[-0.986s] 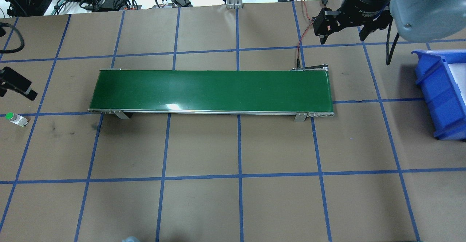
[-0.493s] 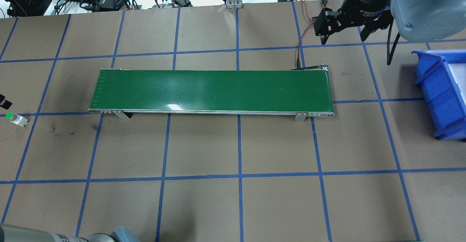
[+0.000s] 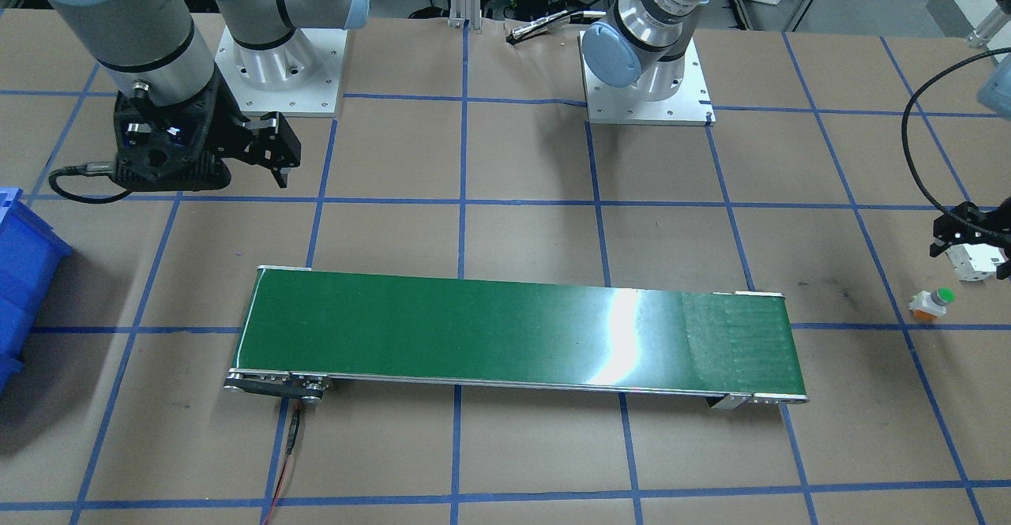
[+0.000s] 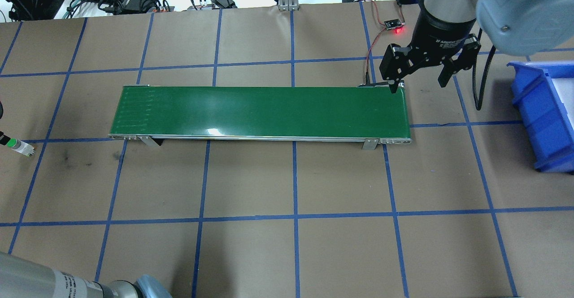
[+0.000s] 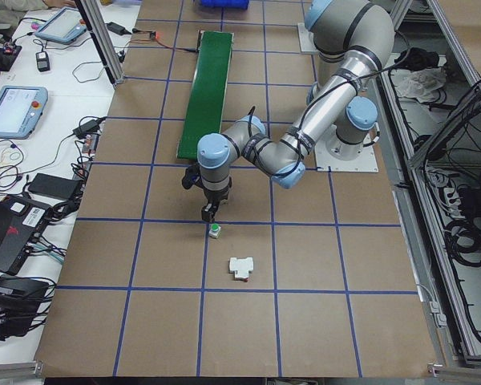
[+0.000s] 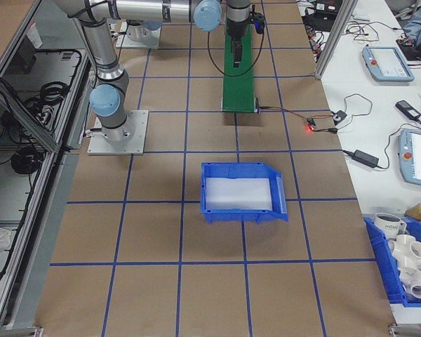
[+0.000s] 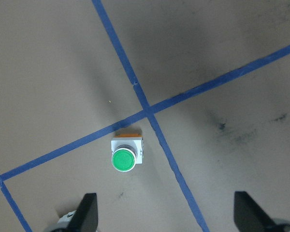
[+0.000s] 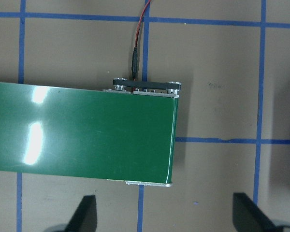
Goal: Move button from left to right
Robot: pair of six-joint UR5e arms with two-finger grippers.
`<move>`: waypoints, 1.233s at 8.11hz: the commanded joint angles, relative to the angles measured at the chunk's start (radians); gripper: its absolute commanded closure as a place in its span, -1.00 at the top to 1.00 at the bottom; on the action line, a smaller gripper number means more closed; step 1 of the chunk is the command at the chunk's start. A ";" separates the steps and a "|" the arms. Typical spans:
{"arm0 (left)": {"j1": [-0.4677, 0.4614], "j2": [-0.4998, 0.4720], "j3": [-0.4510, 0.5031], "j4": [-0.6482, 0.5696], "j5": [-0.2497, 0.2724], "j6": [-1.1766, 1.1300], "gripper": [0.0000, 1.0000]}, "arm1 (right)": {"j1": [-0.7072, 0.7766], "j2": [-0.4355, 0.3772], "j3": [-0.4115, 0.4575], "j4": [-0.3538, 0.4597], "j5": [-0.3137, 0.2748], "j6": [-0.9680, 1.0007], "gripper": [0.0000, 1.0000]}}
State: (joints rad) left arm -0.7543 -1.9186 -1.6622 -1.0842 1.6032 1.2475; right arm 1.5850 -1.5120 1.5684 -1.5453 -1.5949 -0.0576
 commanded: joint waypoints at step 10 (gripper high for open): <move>0.029 -0.226 -0.002 0.184 -0.023 0.024 1.00 | 0.000 0.033 0.016 -0.257 0.012 0.002 0.93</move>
State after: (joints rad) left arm -0.7256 -2.1297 -1.6635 -0.9086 1.5803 1.2704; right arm 1.5851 -1.4872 1.5816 -1.7688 -1.5834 -0.0567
